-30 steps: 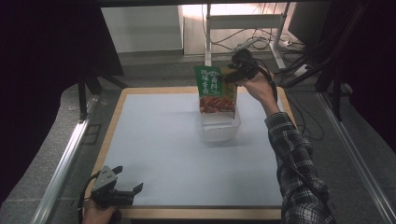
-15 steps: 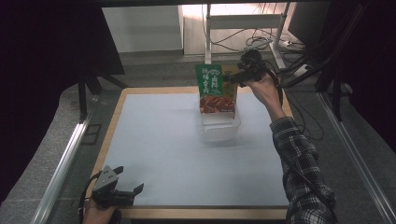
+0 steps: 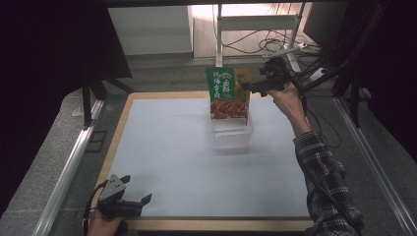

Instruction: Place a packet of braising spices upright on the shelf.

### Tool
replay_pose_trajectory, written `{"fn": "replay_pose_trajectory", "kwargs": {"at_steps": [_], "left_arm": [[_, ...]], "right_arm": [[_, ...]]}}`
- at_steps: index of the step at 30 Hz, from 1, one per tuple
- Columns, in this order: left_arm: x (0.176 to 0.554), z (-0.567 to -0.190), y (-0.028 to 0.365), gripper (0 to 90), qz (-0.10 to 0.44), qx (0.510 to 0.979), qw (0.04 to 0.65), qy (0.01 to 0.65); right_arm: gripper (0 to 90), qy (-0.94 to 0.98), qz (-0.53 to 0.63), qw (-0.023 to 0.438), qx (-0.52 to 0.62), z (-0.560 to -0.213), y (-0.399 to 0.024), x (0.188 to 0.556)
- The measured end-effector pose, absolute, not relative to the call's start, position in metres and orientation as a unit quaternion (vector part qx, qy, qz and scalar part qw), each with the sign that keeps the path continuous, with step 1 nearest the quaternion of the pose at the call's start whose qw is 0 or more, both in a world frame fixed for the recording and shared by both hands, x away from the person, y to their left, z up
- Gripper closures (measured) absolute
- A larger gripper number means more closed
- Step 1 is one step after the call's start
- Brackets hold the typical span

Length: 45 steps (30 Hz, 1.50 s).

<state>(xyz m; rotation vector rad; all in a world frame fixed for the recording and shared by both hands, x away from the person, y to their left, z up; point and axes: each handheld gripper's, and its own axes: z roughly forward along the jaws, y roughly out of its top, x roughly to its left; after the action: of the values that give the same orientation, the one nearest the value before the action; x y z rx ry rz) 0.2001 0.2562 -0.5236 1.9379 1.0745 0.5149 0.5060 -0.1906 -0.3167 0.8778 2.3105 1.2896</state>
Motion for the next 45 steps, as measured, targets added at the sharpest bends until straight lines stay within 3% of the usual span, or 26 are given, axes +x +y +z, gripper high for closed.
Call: {"fn": "replay_pose_trajectory", "kwargs": {"at_steps": [45], "left_arm": [[0.201, -0.524, 0.255, 0.0, 0.205, 0.773, 0.415, 0.434]], "right_arm": [[0.0, 0.829, 0.457, 0.167, 0.275, -0.367, -0.209, 0.421]]}}
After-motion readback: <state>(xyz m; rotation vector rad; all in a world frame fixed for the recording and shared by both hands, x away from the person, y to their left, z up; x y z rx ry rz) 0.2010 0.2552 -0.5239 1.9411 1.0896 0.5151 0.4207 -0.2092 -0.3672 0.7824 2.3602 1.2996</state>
